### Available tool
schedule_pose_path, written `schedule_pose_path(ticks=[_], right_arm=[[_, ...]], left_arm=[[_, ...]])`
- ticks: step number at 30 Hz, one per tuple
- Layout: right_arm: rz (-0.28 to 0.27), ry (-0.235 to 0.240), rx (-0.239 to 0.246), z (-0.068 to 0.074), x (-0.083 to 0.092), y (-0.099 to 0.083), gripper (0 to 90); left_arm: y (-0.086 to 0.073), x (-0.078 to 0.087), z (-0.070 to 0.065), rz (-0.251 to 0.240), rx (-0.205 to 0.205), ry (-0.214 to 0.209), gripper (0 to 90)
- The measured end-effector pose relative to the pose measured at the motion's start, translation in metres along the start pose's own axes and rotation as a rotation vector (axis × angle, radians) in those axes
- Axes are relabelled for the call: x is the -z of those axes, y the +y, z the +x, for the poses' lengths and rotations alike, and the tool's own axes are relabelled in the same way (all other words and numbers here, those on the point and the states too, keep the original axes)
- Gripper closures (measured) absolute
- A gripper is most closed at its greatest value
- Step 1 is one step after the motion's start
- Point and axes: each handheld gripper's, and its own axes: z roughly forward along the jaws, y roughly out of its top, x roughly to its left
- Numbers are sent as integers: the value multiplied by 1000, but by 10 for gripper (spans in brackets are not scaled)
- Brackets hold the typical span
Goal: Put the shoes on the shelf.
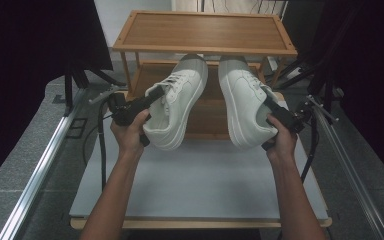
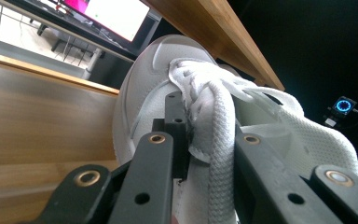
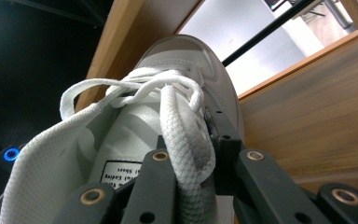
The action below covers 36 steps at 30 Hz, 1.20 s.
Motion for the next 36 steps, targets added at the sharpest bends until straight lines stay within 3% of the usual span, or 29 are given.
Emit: schedule_pose_path(ticks=[5,11,21,31,36], right_arm=[[0,-17,17,2,-6,3,817],[-15,-29,-12,1,-16,5,817],[8,-84,-6,3,-41,0,814],[6,-114,3,9,-61,0,814],[-6,-146,-1,12,-67,0,811]], left_arm=[[4,-9,4,4,13,10,818],[6,-17,11,-31,49,48,818],[9,-34,17,-18,57,113,817],[11,-51,15,-4,72,126,816],[10,-58,14,-8,76,154,816]])
